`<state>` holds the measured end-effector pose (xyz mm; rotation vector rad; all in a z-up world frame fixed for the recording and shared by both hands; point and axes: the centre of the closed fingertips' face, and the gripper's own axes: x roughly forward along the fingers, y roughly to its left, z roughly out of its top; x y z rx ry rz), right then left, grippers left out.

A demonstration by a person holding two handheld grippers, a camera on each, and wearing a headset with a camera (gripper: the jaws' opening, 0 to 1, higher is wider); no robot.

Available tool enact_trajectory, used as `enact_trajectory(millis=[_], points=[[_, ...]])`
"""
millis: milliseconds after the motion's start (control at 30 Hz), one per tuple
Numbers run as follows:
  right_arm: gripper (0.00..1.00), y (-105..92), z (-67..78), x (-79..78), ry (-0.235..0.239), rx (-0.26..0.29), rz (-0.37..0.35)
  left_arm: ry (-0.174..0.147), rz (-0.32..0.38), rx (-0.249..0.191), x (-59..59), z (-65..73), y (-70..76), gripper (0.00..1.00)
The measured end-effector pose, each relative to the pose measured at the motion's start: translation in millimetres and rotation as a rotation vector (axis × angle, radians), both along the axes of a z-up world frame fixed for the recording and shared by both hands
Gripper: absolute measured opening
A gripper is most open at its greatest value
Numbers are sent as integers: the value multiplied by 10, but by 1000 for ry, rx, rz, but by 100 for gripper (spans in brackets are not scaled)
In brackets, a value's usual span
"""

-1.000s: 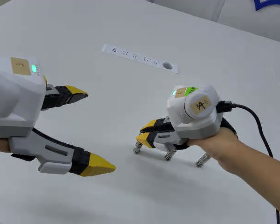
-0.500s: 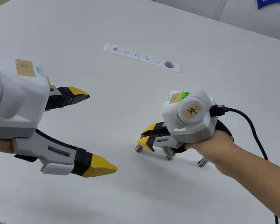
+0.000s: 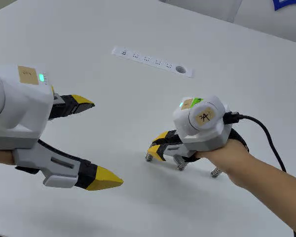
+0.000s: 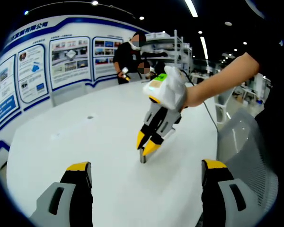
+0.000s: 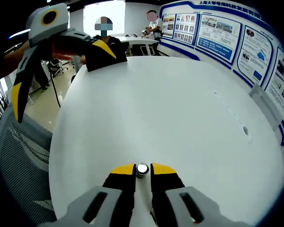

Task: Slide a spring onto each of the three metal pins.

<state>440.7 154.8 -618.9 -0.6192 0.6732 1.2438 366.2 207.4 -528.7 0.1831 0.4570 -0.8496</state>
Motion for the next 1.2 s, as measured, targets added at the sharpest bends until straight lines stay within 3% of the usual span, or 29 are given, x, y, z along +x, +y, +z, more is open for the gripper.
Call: enact_trajectory(millis=[233, 300, 333, 467, 600, 733, 1000, 1067, 1100, 1133, 1200], points=[[16, 1, 161, 15, 12, 57, -38, 2, -10, 2, -8, -11, -27, 98], [17, -22, 320, 107, -54, 88, -53, 2, -8, -1, -2, -1, -32, 99], [17, -77, 429, 155, -89, 94, -50, 2, -9, -4, 1, 9, -35, 99], [20, -261, 715, 231, -86, 165, -91, -5, -12, -15, 37, 63, -59, 99], [21, -607, 939, 306, -113, 201, -167, -23, -12, -23, 121, 152, -104, 99], [21, -914, 1036, 331, -127, 222, -232, -38, -16, -33, 188, 233, -150, 99], [25, -1354, 1124, 209, -158, 186, -239, -55, -15, -27, 289, 338, -162, 99], [25, -1433, 1163, 226, -203, 172, -247, -51, -8, -56, 304, 387, -173, 99], [25, -1476, 1178, 201, -205, 171, -246, -53, 4, -105, 327, 453, -194, 99], [26, -1503, 1196, 184, -200, 177, -245, -50, 15, -124, 340, 478, -189, 99], [28, -1550, 1263, 140, -194, 220, -258, -57, 26, -123, 367, 499, -161, 100]])
